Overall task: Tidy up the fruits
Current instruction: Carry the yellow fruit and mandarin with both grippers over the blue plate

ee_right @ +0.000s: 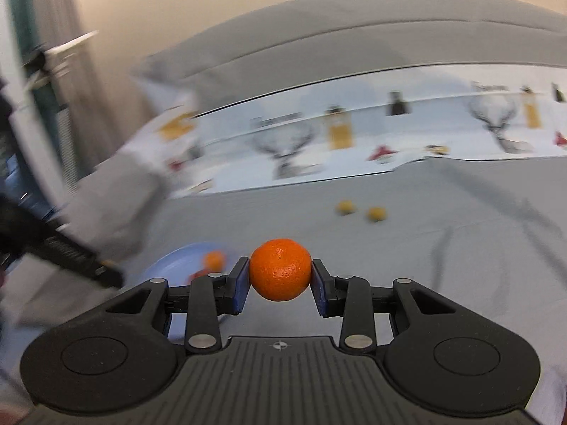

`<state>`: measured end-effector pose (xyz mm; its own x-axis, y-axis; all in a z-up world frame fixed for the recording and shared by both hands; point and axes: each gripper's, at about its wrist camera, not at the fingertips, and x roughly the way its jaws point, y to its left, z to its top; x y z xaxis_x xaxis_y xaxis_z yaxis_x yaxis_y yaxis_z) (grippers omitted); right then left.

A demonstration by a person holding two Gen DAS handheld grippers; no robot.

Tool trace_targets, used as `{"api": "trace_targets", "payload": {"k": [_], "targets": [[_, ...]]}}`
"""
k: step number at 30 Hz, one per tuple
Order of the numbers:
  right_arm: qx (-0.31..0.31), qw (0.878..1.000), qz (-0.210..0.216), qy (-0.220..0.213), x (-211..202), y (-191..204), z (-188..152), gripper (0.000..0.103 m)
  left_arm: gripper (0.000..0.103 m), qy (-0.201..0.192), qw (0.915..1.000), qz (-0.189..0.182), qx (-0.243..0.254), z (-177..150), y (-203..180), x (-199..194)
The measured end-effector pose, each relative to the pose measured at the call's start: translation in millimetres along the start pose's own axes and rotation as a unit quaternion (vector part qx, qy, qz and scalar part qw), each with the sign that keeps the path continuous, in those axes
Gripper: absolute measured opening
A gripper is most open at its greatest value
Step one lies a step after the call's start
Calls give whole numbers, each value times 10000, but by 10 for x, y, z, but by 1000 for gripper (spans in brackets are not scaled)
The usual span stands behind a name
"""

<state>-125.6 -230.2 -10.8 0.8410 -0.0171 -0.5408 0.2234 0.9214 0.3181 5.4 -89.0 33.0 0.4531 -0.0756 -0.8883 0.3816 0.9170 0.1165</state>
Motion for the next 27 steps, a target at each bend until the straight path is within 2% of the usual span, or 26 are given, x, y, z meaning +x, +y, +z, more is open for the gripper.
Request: {"api": "trace_targets", "payload": {"k": [5, 11, 19, 27], "targets": [[-314, 9979, 539, 164, -351, 542, -60, 38, 28, -145, 9990, -11, -429, -463, 381, -241], [-949, 9938, 572, 107, -631, 937, -148, 38, 28, -277, 9971, -134, -693, -819, 584, -372], [-1159, 9926, 372, 20, -771, 1083, -175, 38, 28, -485, 9957, -278, -741, -944, 669, -488], [-1369, 9899, 359, -8, -796, 1214, -206, 38, 28, -560, 9944, -338, -832, -985, 737, -538]]}}
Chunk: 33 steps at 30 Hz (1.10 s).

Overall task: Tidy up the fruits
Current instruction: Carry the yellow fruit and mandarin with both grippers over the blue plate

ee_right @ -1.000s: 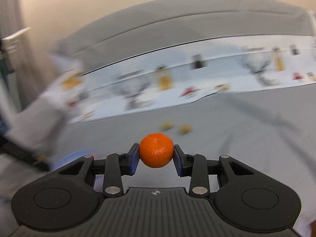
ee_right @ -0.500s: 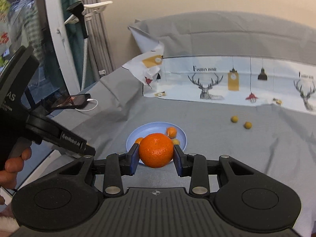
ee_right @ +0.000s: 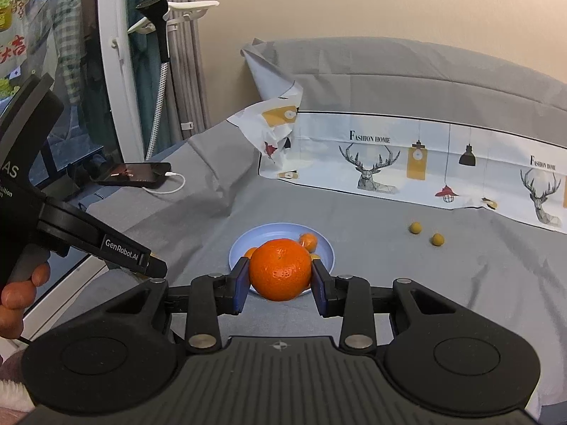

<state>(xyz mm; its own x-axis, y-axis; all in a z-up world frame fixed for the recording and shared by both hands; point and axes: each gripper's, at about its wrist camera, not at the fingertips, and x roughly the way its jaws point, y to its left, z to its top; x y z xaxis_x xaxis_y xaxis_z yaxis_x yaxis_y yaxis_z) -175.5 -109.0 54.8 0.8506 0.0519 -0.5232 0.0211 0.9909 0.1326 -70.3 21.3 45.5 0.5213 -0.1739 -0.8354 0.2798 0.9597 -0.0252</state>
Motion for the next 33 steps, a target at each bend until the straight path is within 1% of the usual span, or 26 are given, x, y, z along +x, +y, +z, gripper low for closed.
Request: {"api": "trace_targets", "payload": {"k": [6, 19, 26, 33], "targets": [[-2, 10000, -4, 41, 13, -9, 2, 38, 28, 13, 10000, -14, -19, 7, 1, 9], [5, 9998, 29, 204, 147, -15, 6, 38, 28, 171, 9998, -19, -40, 59, 35, 146], [-12, 9994, 63, 350, 251, -5, 5, 38, 28, 301, 9994, -31, -158, 113, 89, 248], [-89, 9987, 102, 493, 397, -11, 10, 38, 28, 366, 9989, 41, -274, 214, 158, 356]]}}
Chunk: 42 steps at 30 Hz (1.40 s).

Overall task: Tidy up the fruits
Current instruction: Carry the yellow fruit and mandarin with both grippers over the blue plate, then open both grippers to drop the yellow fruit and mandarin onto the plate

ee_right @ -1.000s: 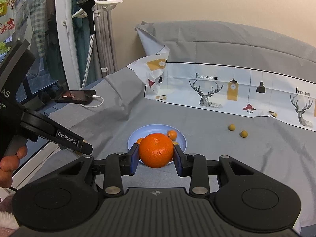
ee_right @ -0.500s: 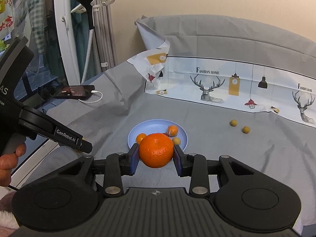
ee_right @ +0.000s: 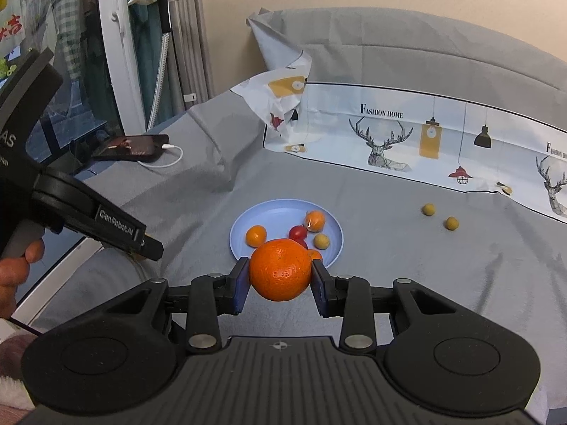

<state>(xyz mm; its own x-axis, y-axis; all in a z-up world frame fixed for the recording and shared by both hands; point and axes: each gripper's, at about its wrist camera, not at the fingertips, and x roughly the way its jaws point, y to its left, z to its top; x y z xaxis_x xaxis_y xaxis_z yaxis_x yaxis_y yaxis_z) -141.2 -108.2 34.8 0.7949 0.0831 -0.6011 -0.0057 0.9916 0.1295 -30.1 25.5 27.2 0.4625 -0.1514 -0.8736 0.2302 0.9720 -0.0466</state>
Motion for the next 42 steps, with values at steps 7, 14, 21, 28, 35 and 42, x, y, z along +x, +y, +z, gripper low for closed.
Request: {"api": "trace_targets", "payload": {"k": [7, 14, 21, 28, 35, 42], "targets": [[-60, 9999, -46, 70, 178, -25, 31, 38, 28, 50, 9999, 89, -49, 192, 40, 170], [10, 9998, -50, 209, 550, -92, 105, 38, 28, 192, 9997, 140, 32, 507, -30, 507], [75, 9990, -25, 433, 1133, -220, 196, 38, 28, 456, 9987, 184, 145, 791, -159, 1045], [93, 9970, 120, 762, 1681, -319, 240, 38, 28, 551, 9975, 311, 310, 1015, -250, 1531], [106, 9947, 212, 1000, 2176, -369, 253, 38, 28, 648, 9956, 515, 450, 1162, -288, 1945], [49, 9946, 221, 1009, 2425, -376, 284, 39, 92, 491, 9961, 412, 614, 1232, -253, 2115]]}}
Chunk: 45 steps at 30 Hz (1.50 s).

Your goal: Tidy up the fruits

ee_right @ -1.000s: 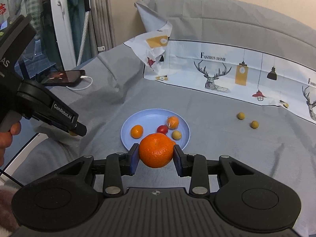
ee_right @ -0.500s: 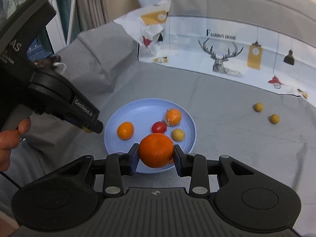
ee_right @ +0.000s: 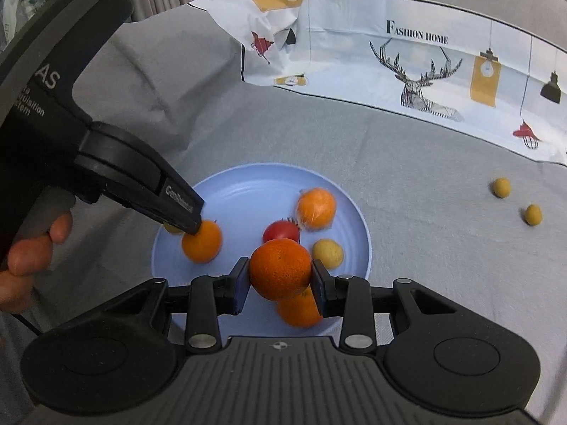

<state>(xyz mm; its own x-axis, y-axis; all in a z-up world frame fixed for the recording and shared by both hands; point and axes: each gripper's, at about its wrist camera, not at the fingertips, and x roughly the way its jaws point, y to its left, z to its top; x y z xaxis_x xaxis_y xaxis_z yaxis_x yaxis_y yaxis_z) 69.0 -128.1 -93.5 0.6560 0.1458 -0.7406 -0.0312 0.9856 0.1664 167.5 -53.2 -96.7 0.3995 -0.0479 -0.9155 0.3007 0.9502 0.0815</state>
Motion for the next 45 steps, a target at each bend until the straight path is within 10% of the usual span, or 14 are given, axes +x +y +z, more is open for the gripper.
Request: {"api": "trace_targets", "payload": {"k": [11, 25, 45], "targets": [[-323, 9994, 19, 87, -494, 82, -81, 88, 102, -565, 9982, 201, 35, -457, 51, -813], [-464, 9961, -226, -717, -1822, 482, -575, 97, 103, -864, 9940, 404, -544, -1526, 229, -1770], [-783, 9833, -481, -1572, -2581, 695, -861, 100, 103, -1823, 9810, 427, -514, -1914, 63, -2481]]}}
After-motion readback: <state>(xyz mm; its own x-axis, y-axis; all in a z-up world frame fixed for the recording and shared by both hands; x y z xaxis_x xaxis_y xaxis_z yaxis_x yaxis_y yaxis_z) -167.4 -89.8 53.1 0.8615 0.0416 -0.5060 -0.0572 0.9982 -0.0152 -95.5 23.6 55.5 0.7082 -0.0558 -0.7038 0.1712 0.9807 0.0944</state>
